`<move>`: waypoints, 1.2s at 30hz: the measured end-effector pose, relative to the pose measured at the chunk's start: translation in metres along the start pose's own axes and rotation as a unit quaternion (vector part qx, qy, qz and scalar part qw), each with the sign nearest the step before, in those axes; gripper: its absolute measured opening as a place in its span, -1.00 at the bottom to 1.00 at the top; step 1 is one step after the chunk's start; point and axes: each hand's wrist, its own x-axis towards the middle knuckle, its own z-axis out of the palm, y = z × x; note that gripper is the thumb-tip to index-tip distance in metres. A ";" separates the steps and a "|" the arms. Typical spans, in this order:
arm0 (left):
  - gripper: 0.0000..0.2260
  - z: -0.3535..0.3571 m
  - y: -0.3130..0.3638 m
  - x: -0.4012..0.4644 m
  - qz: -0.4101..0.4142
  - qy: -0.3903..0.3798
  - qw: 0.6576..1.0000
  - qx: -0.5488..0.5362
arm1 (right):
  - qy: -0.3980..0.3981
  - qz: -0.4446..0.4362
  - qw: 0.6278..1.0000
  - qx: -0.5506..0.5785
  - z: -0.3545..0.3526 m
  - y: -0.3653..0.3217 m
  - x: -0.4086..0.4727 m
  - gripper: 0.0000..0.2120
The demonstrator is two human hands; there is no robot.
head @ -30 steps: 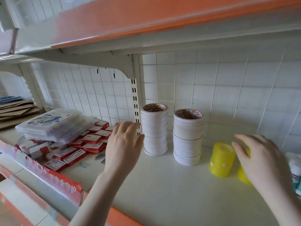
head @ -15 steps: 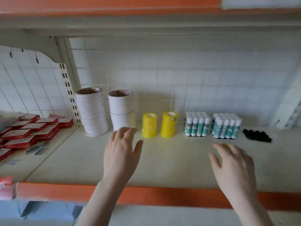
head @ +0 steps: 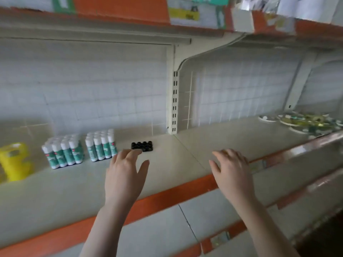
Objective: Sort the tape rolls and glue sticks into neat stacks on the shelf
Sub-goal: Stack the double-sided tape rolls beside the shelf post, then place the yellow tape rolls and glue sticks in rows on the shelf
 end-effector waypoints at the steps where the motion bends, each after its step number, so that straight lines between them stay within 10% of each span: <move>1: -0.70 0.019 0.024 0.003 -0.003 -0.005 1.000 -0.012 | -0.003 0.004 1.000 -0.006 0.000 0.029 0.006 -0.83; 28: -0.71 0.419 0.445 0.120 0.064 -0.100 0.992 -0.053 | -0.018 0.109 0.994 -0.022 0.069 0.594 0.143 -0.83; 36: -0.74 0.489 0.511 0.122 -0.015 -0.082 0.996 -0.022 | -0.124 -0.009 0.990 0.074 0.101 0.678 0.216 -0.85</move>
